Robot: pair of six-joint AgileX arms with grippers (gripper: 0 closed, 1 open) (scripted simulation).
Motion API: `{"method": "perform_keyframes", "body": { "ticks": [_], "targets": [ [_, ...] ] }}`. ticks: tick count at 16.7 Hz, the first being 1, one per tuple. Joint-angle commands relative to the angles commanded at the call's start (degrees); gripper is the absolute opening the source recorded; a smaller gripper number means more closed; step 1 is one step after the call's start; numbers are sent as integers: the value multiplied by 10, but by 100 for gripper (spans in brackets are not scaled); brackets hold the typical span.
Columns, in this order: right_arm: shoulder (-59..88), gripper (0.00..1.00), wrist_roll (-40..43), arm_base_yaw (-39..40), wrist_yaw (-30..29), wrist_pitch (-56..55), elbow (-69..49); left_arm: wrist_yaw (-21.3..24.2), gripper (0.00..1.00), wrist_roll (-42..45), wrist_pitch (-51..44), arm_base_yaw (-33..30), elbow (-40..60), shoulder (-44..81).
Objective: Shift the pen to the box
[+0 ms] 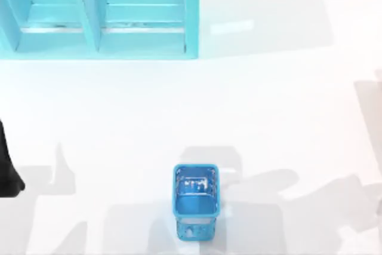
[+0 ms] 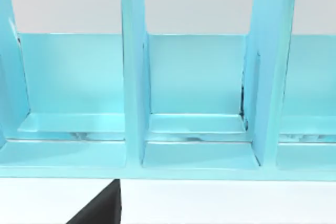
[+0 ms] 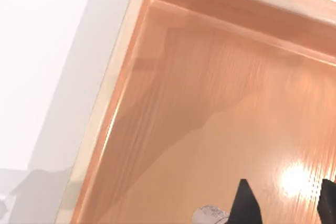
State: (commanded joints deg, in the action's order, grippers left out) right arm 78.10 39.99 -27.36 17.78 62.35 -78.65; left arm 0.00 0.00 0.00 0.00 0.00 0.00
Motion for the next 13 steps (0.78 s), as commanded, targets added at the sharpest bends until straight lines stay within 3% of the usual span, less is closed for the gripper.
{"method": "perform_keyframes", "body": {
  "ticks": [13],
  "targets": [
    [12, 0, -22, 24, -11, -153, 135, 0, 100, 0, 0, 0, 0, 0]
  ]
}}
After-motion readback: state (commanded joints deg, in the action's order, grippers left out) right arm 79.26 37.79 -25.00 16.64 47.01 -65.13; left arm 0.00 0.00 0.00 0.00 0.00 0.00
